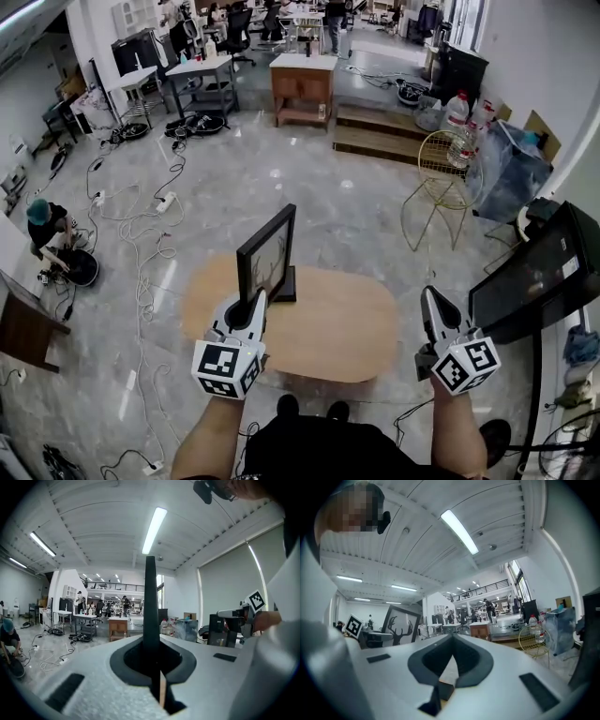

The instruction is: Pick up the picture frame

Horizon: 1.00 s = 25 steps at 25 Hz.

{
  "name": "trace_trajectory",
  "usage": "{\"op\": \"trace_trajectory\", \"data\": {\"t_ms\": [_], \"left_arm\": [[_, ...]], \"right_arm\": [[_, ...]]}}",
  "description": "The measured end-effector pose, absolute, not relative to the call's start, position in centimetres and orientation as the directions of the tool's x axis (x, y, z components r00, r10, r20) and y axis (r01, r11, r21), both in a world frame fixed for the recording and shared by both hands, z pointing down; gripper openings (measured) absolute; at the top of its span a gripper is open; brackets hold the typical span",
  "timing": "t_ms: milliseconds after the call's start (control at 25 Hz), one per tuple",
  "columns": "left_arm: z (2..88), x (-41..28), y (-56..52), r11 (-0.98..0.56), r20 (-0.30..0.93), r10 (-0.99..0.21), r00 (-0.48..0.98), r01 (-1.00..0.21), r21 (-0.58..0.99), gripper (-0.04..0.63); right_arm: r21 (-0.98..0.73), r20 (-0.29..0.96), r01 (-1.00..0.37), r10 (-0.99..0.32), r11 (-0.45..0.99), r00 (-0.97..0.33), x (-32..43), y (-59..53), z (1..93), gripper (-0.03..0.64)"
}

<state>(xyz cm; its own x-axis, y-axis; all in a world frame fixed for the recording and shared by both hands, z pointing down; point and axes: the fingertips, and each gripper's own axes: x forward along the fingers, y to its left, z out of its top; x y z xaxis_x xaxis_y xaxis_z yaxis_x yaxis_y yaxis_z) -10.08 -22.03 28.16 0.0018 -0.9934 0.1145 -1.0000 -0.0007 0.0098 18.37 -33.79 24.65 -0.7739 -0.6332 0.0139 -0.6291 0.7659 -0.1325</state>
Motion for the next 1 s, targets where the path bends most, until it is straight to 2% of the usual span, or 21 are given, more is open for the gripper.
{"op": "trace_trajectory", "data": {"t_ms": [1000], "left_arm": [[28.9, -10.2, -24.3, -0.011, 0.149, -0.989, 0.011, -1.000, 0.005, 0.018]], "right_arm": [[-0.131, 0.022, -0.591, -0.594, 0.796, -0.804, 16.4, -34.9, 24.7, 0.002]]}}
